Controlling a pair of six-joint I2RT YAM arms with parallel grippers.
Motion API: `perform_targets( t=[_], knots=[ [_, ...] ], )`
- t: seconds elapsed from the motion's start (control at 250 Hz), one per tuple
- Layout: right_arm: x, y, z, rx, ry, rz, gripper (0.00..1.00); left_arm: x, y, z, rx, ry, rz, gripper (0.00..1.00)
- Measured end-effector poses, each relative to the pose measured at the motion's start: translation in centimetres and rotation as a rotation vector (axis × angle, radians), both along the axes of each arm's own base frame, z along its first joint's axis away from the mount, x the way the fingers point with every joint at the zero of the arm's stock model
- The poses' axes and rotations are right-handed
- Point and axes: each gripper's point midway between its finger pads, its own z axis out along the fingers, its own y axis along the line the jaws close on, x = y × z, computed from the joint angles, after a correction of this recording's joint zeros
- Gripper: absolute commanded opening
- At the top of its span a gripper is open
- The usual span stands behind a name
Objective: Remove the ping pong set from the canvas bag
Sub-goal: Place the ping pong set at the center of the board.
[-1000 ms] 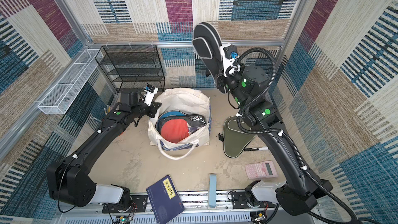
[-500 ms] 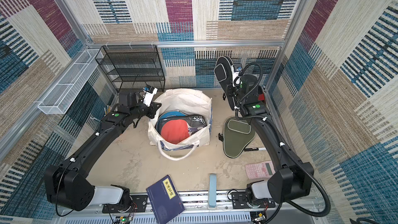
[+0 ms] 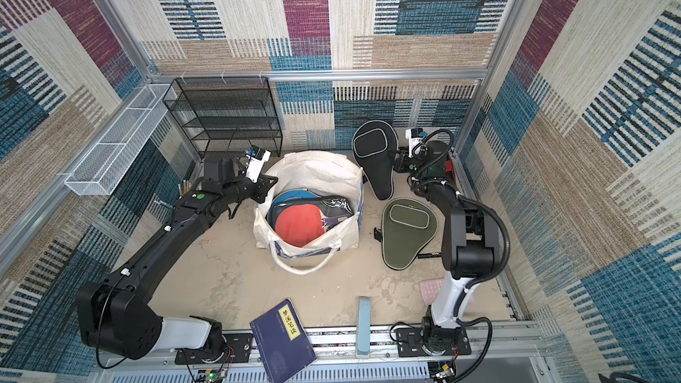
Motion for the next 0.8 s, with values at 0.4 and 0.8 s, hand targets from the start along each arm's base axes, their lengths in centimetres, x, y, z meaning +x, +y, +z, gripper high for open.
perform_targets(
  t=[0.4,0.8],
  knots=[
    [4.1,-2.8,-6.3,0.139,0.095,0.067,0.00,0.2,-0.1,0.1,-0.004,0.006,-0.002,0.00],
    [3.9,-3.5,-10.4,0.193,0.214,0.081,0.00,0.9,-0.4,-0.3,-0.006,0.020,-0.002,0.00]
  ],
)
